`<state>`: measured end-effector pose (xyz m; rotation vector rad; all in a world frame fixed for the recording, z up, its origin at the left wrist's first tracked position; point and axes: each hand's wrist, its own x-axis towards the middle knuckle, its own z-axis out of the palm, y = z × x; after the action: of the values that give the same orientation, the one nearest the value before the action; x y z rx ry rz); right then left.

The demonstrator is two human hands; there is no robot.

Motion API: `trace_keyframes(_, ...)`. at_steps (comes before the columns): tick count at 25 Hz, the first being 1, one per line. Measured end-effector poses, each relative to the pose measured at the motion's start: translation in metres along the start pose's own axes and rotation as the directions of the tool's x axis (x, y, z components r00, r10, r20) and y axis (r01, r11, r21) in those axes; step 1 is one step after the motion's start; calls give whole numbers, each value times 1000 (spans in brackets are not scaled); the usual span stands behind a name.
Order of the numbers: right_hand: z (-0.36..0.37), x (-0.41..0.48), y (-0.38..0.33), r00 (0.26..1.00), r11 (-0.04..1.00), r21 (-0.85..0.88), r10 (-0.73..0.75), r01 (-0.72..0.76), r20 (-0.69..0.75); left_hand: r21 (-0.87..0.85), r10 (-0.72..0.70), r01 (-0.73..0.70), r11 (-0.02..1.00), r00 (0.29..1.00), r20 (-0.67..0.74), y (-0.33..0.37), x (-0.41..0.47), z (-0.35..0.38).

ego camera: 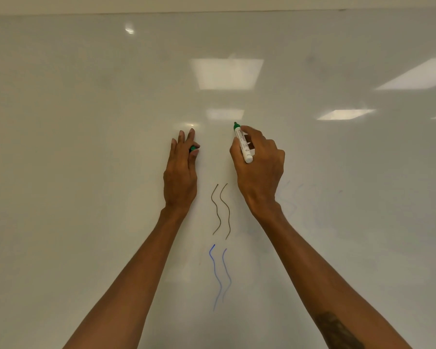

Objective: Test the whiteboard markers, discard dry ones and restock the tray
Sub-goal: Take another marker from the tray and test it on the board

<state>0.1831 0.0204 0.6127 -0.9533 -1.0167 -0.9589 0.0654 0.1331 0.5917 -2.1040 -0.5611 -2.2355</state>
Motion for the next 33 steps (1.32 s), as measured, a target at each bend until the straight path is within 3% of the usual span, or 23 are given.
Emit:
trace_keyframes(10, 29, 41, -15, 995, 985, -150, -94, 88, -36, 60, 42, -41, 997, 999, -9, -3, 2, 0)
trace_keyframes(13, 20, 20, -17, 982, 960, -205, -189, 189, 21, 50, 28, -28, 998, 1000, -4, -2, 2, -2)
trace_keyframes(20, -29, -48, 5, 987, 954, -258, -133, 153, 95, 31, 30, -30, 999, 1000, -6, -3, 2, -1)
trace_keyframes(24, -44, -37, -1, 987, 991, -109, -57, 74, 152, 33, 14, -14, 999, 1000, -12, -2, -1, 0)
trace_keyframes(28, -39, 4, -6, 995, 995, 46, 80, -83, 65, -14, -2, 2, 1000, 1000, -6, -2, -3, 0)
trace_keyframes(33, -25, 45, 1, 991, 995, 41, 89, -93, 96, -28, -30, 30, 999, 999, 14, -1, -5, -1)
